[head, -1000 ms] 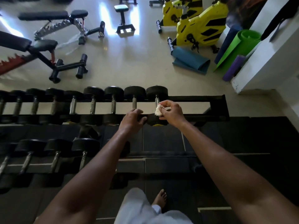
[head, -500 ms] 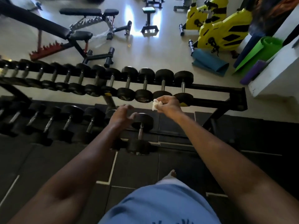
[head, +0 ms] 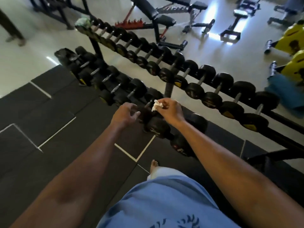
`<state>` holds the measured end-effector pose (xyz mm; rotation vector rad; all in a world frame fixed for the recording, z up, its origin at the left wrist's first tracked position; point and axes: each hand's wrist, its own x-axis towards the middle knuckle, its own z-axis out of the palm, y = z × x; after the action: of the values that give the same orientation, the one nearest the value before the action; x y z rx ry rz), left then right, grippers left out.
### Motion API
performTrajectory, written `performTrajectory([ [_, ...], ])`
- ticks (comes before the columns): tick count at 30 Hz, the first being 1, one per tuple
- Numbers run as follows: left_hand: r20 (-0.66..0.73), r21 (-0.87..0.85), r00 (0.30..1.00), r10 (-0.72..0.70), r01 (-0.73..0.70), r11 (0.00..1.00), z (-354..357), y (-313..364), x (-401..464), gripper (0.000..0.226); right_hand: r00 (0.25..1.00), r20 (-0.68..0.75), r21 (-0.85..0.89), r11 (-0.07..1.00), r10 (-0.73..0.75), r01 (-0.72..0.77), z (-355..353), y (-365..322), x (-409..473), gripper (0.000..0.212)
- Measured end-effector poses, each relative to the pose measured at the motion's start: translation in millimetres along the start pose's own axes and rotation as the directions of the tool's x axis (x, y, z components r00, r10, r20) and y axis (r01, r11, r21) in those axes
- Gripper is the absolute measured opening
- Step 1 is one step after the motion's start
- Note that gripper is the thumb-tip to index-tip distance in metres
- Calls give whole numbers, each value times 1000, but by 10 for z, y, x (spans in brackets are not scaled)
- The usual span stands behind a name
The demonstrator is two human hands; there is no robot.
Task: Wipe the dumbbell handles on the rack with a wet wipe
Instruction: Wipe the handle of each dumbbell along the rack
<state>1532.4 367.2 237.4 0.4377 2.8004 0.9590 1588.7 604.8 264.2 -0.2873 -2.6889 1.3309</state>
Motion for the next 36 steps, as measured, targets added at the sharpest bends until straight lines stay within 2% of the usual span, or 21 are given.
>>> performTrajectory([
  [4, -91, 55, 991, -94, 99, 994, -379, -592, 84, 43, 988, 125, -48, 995, -86, 93, 691, -313, 506, 27],
  [9, -143, 69, 967, -209, 220, 973, -856, -1304, 412, 44, 962, 223, -65, 982, -158, 177, 1439, -715, 1239, 25],
  [16, -209, 98, 932, -297, 322, 942, -1568, -2125, 1037, 44, 923, 322, -31, 971, -213, 235, 2285, -1334, 2282, 26],
  [22, -257, 92, 902, -347, 380, 920, -2200, -2902, 1592, 45, 902, 350, -38, 959, -252, 282, 3114, -1898, 3060, 27],
  [27, -277, 127, 918, -284, 328, 936, -2918, -3741, 2151, 45, 912, 313, -33, 957, -264, 288, 3947, -2475, 3621, 24],
  [31, -219, 186, 955, -201, 243, 952, -3585, -4387, 2549, 44, 957, 233, -30, 982, -173, 185, 4555, -2944, 3953, 25],
  [36, -170, 217, 977, -131, 167, 962, -4302, -5102, 3067, 46, 977, 184, -25, 993, -106, 113, 5204, -3479, 4371, 25],
])
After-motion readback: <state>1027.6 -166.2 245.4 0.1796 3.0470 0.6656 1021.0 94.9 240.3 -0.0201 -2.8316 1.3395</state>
